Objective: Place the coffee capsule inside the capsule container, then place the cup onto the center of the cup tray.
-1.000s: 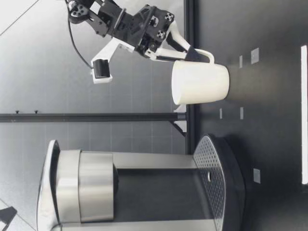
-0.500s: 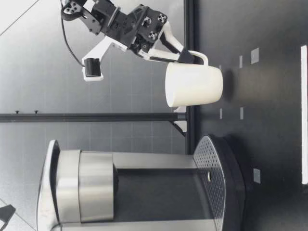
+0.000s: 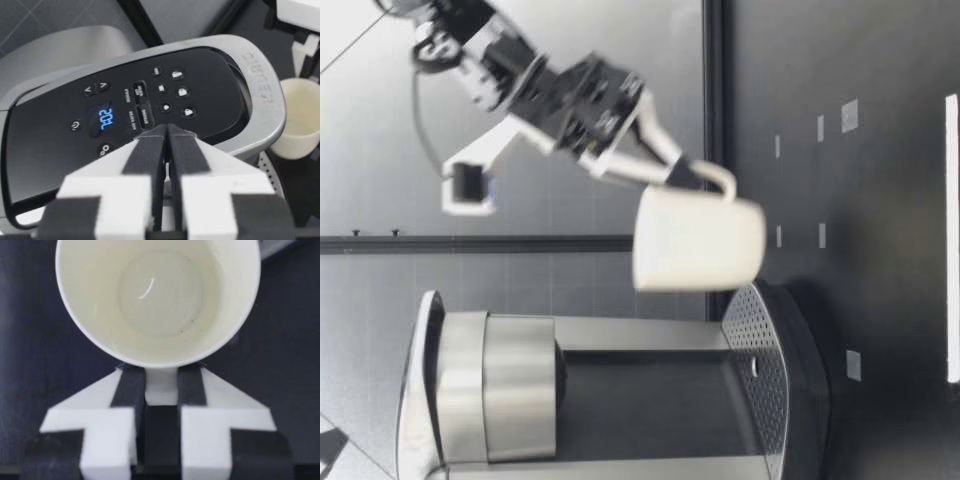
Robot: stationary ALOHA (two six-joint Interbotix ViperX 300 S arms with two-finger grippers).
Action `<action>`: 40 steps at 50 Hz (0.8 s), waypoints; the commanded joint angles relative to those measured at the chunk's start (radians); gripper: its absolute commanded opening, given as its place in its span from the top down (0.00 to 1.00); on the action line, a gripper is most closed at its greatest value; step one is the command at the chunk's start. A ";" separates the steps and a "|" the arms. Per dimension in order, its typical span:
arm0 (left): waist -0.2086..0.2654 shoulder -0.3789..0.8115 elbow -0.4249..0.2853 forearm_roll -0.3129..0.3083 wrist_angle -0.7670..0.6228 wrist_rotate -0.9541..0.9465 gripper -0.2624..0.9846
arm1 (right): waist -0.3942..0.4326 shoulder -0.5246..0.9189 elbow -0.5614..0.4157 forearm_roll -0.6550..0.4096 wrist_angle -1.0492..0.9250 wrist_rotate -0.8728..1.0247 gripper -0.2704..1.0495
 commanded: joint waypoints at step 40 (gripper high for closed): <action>0.002 -0.048 0.018 0.005 0.002 0.000 0.73 | 0.035 0.155 -0.239 0.009 0.000 0.026 0.75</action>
